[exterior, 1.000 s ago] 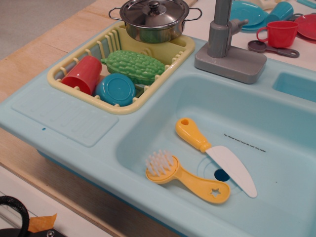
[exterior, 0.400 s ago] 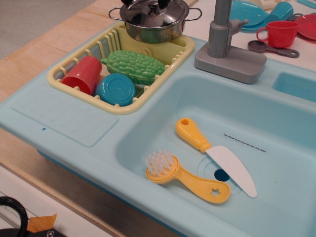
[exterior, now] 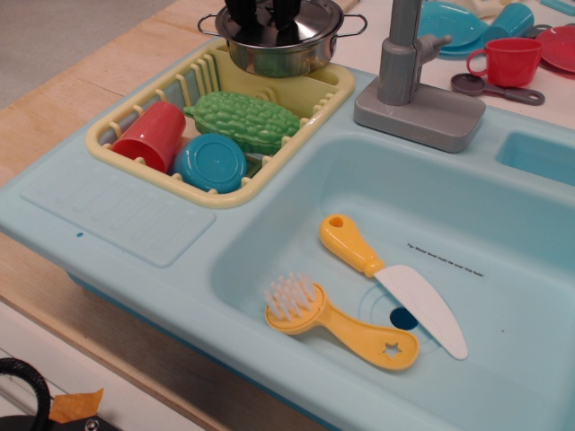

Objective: Take lid off pot or pan

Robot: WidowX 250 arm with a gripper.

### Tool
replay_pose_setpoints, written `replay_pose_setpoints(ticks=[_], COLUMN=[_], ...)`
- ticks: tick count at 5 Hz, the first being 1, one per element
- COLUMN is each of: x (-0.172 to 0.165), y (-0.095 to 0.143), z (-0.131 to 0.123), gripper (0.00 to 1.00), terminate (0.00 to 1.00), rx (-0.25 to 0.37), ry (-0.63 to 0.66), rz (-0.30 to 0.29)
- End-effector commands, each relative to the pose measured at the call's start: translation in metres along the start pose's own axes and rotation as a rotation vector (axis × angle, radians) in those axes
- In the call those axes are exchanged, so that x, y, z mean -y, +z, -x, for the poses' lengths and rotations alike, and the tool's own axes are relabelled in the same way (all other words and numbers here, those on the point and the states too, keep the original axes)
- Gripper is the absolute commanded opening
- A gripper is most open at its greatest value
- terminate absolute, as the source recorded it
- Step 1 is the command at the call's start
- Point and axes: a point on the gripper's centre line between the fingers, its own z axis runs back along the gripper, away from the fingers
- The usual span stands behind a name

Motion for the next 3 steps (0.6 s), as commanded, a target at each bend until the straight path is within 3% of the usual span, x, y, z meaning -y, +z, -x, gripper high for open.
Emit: replay_pose_setpoints(ticks=[1,2,3], x=[0.0,0.004,0.013], y=[0.018,0.025,0.049], z=[0.0,0.003,0.017], gripper=[0.0,0.0,0.0], terminate=[0.0,0.0,0.0], rx=[0.061,0.048,0.063], ry=[0.027,0.045,0.082], rz=[-0.019,-0.028,-0.074])
